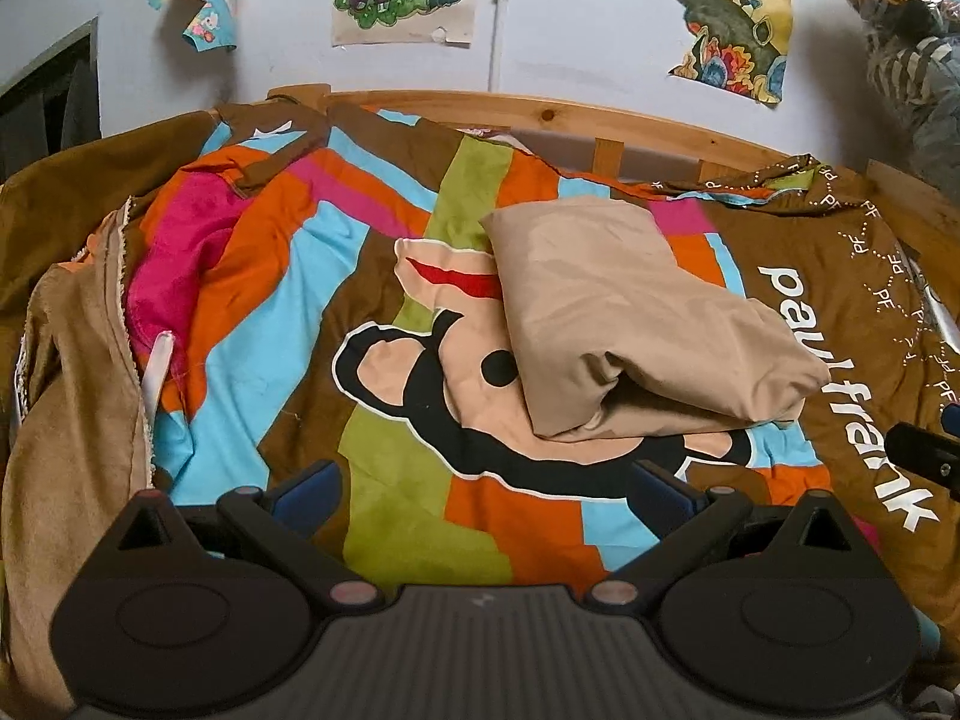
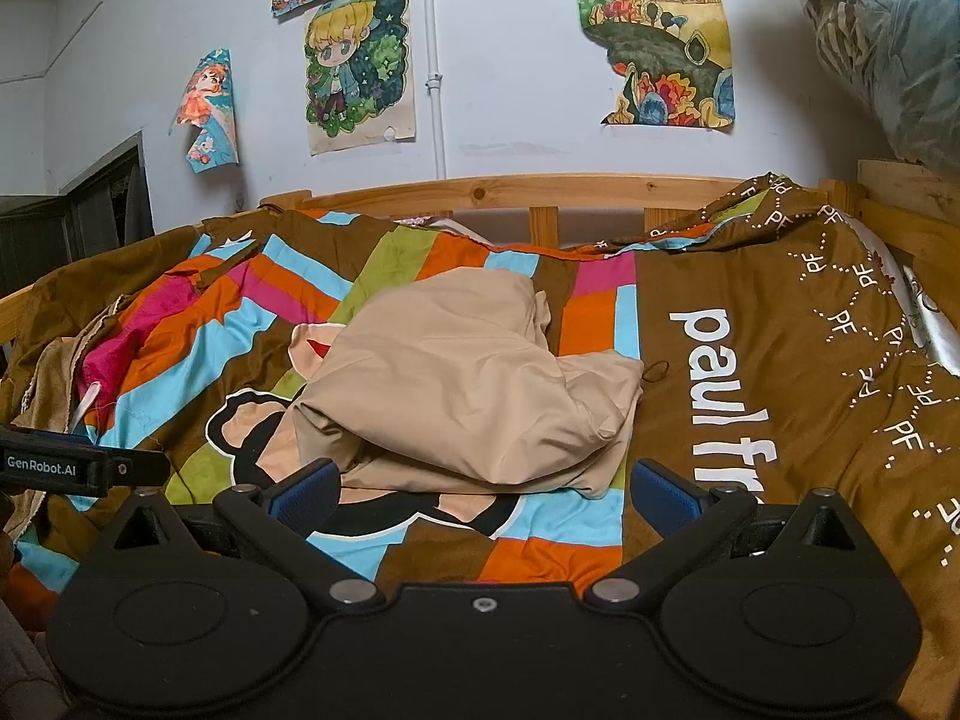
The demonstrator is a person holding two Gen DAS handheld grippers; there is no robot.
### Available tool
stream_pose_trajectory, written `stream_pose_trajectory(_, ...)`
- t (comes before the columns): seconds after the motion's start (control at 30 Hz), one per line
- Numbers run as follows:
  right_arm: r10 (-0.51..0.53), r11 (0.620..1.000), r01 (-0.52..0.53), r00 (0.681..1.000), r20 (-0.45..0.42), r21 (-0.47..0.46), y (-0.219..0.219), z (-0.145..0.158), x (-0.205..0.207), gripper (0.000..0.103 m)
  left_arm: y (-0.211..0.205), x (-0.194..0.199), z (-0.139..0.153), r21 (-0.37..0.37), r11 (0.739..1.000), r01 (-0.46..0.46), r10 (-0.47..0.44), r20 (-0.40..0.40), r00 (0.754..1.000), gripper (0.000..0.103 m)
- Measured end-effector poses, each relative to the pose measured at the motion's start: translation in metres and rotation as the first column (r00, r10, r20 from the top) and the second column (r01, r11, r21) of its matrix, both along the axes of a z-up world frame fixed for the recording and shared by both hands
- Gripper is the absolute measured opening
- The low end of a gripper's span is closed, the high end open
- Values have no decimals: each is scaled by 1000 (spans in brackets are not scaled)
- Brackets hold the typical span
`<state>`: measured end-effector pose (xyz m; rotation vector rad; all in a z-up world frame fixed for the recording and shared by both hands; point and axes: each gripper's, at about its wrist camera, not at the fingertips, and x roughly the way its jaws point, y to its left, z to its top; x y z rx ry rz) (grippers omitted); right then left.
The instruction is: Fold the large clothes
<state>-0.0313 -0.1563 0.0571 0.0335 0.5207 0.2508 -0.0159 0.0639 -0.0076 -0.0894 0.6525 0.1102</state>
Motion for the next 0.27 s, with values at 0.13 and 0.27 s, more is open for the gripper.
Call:
stream_pose_trajectory(0.13,-1,1000,1,1000,-1,0,0,0,0,102,2,0,0,-4,1000,3,-3,4,1000,102)
stream_pose_trajectory(0.27,-3,1000,3,1000,-3,1,2,-1,-1,102,2,0,0,-4,1000,5,-5,3,1000,102)
